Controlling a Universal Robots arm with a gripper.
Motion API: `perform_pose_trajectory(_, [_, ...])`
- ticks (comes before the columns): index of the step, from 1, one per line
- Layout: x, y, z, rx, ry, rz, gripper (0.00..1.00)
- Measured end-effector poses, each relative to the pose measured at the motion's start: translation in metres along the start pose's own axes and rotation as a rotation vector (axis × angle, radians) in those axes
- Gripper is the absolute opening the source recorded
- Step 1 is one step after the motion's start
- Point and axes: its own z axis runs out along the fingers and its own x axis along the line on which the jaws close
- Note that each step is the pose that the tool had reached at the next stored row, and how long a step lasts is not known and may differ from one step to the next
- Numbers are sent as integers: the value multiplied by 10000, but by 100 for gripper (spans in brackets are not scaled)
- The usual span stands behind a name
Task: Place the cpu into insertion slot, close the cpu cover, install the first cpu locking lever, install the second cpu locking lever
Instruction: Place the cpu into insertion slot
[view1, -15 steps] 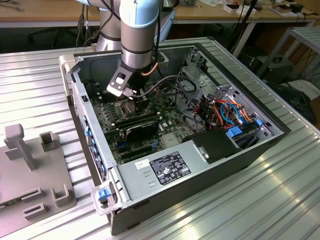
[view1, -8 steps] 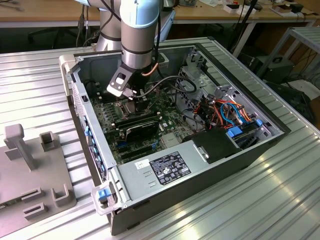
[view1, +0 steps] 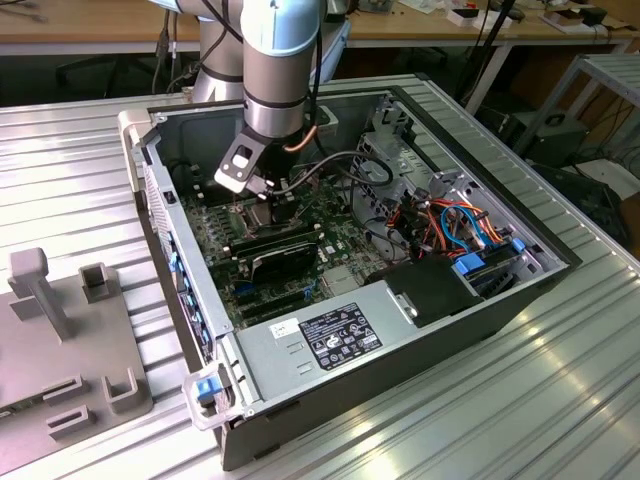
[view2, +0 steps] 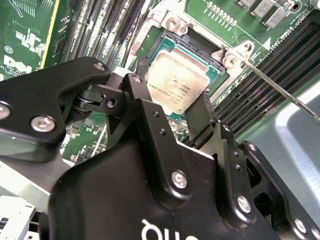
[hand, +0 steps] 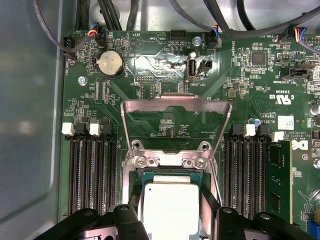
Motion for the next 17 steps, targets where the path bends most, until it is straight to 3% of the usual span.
perform_pose_trajectory(17, [3,-12,36,9,-2,12,55])
